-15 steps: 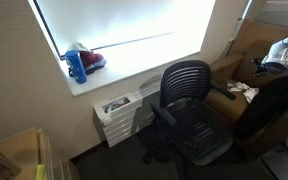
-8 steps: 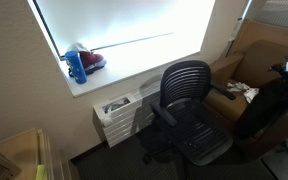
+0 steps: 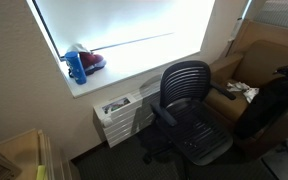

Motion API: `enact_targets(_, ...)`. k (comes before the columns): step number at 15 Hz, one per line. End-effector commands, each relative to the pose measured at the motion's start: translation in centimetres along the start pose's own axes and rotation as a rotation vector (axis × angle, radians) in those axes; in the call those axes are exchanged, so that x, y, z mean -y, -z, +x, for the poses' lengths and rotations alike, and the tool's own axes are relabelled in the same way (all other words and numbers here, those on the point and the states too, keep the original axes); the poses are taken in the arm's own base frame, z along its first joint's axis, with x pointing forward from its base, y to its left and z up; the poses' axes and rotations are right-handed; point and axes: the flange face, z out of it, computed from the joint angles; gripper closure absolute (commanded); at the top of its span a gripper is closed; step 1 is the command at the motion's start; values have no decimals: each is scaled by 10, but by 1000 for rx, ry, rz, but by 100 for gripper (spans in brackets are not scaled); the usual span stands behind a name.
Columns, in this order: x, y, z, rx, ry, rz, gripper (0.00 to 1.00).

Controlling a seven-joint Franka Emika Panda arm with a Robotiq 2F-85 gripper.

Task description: Pick the black garment on the chair, put it on the sofa then move the black chair

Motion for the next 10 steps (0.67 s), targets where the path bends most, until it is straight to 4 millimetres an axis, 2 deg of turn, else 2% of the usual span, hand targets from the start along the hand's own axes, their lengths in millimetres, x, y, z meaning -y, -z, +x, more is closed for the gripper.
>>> enact_targets(1,-43,2,51,-127,170,26,0)
enact_targets(3,-76,-4,90,-192,267,70,0)
enact_targets(4,-82,-10,116,-223,311,123,0)
enact_targets(6,-101,-17,153,-232,398,188,0)
enact_targets(7,-104,-26,172,-250,442,217,0)
enact_targets(8,-107,-18,146,-234,383,153,0)
enact_targets(10,-111,-26,179,-254,428,198,0)
